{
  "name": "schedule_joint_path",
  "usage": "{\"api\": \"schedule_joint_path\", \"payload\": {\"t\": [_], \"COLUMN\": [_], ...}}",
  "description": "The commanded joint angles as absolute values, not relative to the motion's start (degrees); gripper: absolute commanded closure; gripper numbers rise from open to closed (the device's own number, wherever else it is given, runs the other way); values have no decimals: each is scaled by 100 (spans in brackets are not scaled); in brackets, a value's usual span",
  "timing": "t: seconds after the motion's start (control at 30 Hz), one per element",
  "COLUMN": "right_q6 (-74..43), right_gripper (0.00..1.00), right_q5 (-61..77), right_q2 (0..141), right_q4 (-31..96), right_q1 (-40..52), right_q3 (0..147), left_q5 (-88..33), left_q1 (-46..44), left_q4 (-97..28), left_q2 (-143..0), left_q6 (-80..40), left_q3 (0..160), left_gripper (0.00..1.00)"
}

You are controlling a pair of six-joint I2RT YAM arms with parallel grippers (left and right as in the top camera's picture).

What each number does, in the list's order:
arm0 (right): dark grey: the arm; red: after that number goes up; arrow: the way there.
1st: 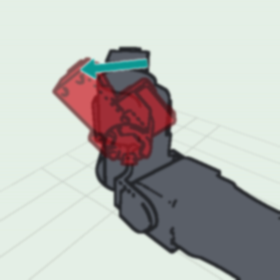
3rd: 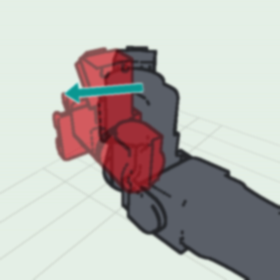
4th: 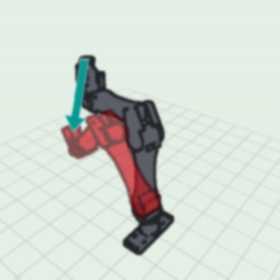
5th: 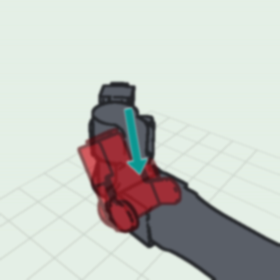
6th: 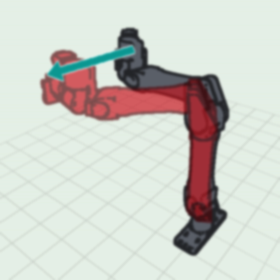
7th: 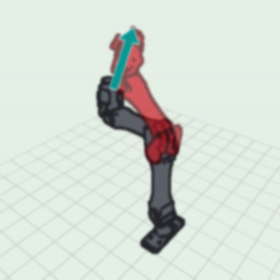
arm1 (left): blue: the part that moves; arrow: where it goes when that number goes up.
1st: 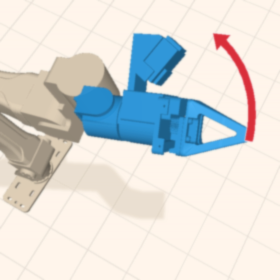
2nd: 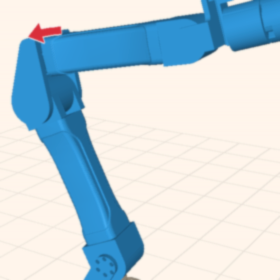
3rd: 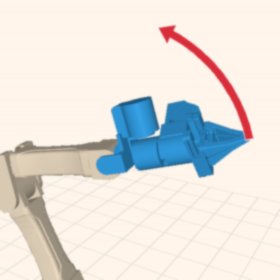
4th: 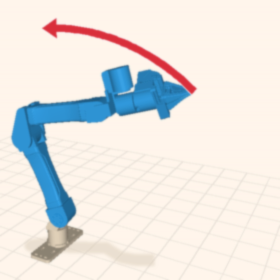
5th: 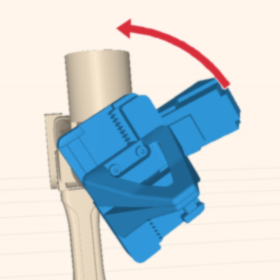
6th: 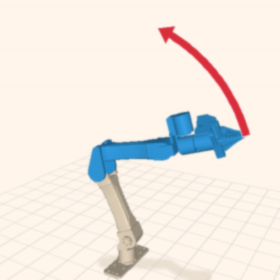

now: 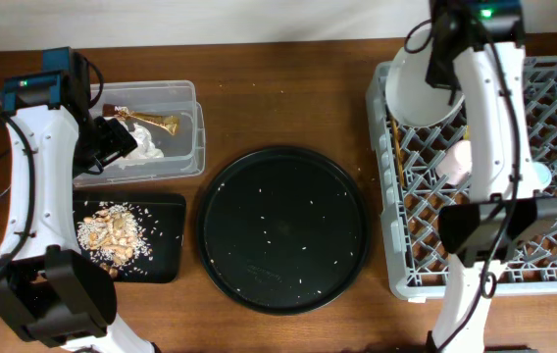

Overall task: Sort waste into correct bins and load items into the dishwasher rack
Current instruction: 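Grasp the white plate rim with the right gripper and lift it, then stand the white plate upright in the rack's back-left slots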

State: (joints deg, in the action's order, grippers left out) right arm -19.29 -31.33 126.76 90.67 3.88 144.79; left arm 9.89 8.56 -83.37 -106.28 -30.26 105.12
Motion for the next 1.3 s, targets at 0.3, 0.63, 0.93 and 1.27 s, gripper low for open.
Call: {"api": "schedule_joint_path", "payload": {"t": [0.3,0.63,0.93,1.27], "right_q6": [-2003,-2003,-2298,-856], "right_gripper": [96,89,96,96], "right_q5": [-3581,-2689,-735,3503], "right_q2": [13192,12849,12324,12790], "right_q4": [9024,9345,9037,8558], "right_q1": [456,497,-1247,-2276], "right_q3": [14453,14484,14744,13649], "left_q5": [1035,1035,1035,1035], "left_q1": [869,869,869,869], "left_q4": [-8342,-8342,-8342,-8342], "left_q2": [-10541,-10541,-10541,-10541], "left_q6": [-3037,-3039,-3037,-3039], "left_q3": [10543,10543,10543,10543], "left_gripper": [1,1,1,1]}}
